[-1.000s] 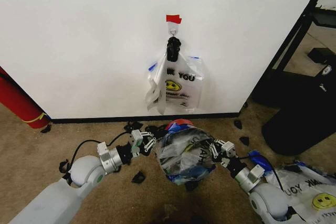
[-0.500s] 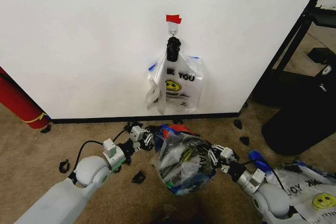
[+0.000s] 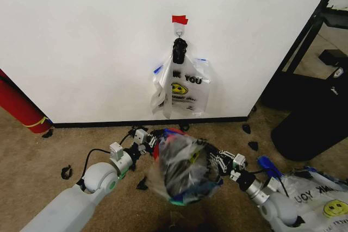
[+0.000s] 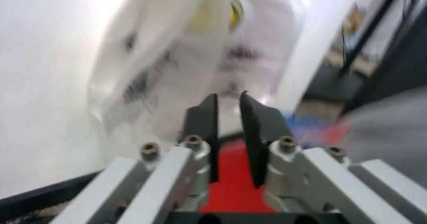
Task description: Pick up the garbage bag from the wall and place it over the trash bin.
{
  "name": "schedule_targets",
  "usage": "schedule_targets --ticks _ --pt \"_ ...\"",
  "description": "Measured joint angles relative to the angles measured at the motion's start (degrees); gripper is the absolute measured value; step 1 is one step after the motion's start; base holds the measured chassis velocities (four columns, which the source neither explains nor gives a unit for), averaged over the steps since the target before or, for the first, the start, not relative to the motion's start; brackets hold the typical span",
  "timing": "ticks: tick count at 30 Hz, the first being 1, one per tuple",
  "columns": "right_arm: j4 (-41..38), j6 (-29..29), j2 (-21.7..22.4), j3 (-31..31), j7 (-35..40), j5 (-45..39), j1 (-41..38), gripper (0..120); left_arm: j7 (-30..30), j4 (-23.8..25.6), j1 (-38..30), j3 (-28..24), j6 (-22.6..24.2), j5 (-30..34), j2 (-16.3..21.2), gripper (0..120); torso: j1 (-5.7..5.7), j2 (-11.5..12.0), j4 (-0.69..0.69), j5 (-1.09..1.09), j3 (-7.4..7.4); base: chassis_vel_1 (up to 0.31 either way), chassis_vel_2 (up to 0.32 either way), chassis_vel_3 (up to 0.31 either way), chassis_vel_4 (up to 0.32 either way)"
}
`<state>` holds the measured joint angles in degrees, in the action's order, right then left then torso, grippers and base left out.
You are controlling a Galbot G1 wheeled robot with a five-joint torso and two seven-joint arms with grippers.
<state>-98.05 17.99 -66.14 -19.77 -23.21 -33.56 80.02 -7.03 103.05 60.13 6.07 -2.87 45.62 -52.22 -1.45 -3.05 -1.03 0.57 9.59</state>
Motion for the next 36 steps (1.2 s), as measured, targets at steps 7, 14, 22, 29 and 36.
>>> schedule_targets --ticks 7,14,22,29,36 --pt "0.55 -0.86 -3.02 6.8 20.91 -2.09 0.05 0 4.66 2.68 3.58 1.36 -2.07 -0.27 -0.59 46 0.0 0.0 -0.01 0.01 0.0 0.0 0.0 0.0 0.0" --pt "-0.77 -1.48 -4.42 8.6 32.42 2.05 -0.41 0 -9.51 9.46 12.52 2.52 -9.18 -15.49 1.98 71 0.0 0.0 0.01 0.0 0.0 0.0 0.0 0.0 0.0" --pt "-1.26 2.41 -5.8 7.47 35.41 16.91 -0.18 0 -21.87 8.33 13.33 0.93 -14.65 -33.06 3.09 97 0.0 0.0 -0.01 0.0 0.0 0.0 0.0 0.0 0.0" --pt "-2.42 7.55 -6.12 5.83 34.5 27.53 0.13 0 -20.96 6.41 10.74 -0.85 -11.5 -34.74 3.45 86 0.0 0.0 -0.01 0.0 0.0 0.0 0.0 0.0 0.0" --pt "-2.92 10.83 -6.55 5.09 33.27 34.44 0.61 0 -18.73 6.94 10.1 -1.13 -7.45 -30.17 3.69 65 0.0 0.0 -0.01 0.0 0.0 0.0 0.0 0.0 0.0"
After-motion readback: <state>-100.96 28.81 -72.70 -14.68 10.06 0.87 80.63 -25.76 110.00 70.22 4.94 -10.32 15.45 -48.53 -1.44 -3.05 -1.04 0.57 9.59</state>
